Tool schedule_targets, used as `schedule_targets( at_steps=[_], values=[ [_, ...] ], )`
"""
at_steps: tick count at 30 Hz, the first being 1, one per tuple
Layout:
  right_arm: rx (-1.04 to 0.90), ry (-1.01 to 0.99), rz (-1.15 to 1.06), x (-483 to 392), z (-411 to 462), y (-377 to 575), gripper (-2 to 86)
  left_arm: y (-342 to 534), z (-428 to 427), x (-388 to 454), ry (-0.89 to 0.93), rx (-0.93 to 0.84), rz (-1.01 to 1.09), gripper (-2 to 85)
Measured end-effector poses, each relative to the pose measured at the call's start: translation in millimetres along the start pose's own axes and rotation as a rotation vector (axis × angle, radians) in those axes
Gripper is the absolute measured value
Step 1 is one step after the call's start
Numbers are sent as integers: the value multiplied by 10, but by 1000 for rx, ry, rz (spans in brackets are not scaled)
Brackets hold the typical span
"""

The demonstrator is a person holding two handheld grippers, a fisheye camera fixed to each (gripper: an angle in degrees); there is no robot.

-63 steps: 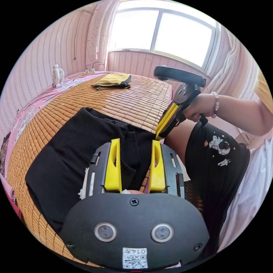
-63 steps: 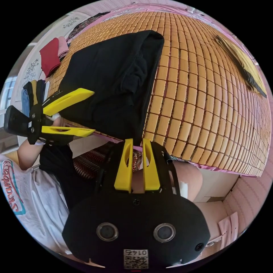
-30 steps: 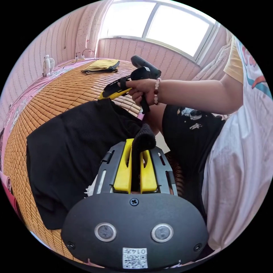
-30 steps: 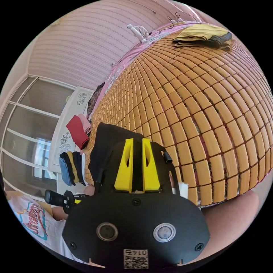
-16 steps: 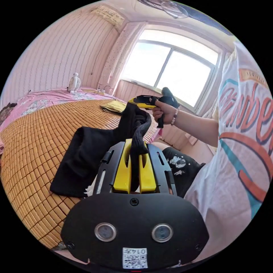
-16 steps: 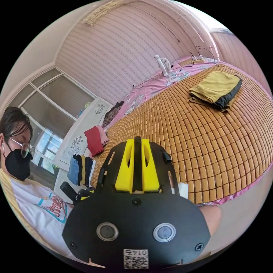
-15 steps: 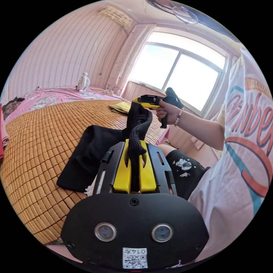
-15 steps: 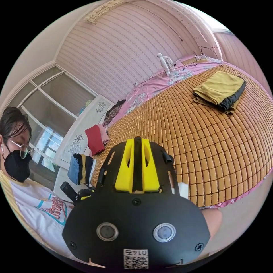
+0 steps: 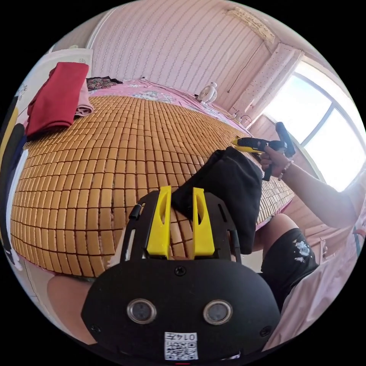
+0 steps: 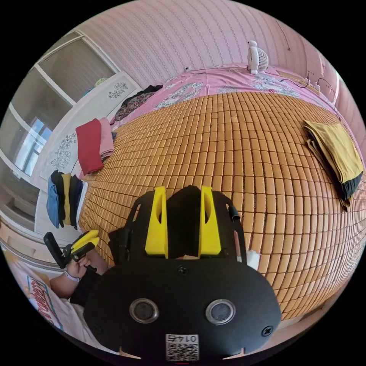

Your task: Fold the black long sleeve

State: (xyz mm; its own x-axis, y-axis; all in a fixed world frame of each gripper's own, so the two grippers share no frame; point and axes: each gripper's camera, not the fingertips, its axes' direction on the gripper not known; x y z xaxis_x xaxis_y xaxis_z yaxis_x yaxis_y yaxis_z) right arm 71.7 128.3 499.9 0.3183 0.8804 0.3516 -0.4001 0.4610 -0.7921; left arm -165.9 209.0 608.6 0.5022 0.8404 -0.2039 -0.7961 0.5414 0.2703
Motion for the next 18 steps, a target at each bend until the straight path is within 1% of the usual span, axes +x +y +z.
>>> schedule_targets(
  at_steps=[3, 4, 6, 7, 8, 10, 12, 14, 17, 18],
  values=[
    [-80, 23, -19, -24, 91, -26, 97, -41, 126, 221, 4, -59, 100, 94],
    [-110, 44, -33, -41, 136, -37, 76, -49, 214, 282, -29, -106, 115, 101],
    [-104, 65, -53, -64, 157, -52, 56, -34, 376, 358, -89, -203, 147, 95],
    [-95, 42, -47, -63, 152, -77, 48, -12, 360, 434, -127, -173, 197, 76],
    [-95, 32, -42, -62, 143, -93, 45, -3, 343, 501, -138, -184, 234, 50],
    [-60, -9, -32, -85, 33, -138, 35, 4, 280, 566, -124, -189, 252, 14],
    [-15, -35, -52, -139, -97, -139, 30, -3, 165, 598, -103, -163, 259, 3],
    [30, -58, -91, -208, -249, -125, 27, -4, -21, 577, -54, -91, 248, -5],
    [125, -143, -223, -341, -528, -94, 23, -68, -307, 491, 25, -55, 182, -8],
    [186, -175, -304, -410, -652, -72, 22, -88, -371, 482, 34, -52, 179, -8]
  ],
)
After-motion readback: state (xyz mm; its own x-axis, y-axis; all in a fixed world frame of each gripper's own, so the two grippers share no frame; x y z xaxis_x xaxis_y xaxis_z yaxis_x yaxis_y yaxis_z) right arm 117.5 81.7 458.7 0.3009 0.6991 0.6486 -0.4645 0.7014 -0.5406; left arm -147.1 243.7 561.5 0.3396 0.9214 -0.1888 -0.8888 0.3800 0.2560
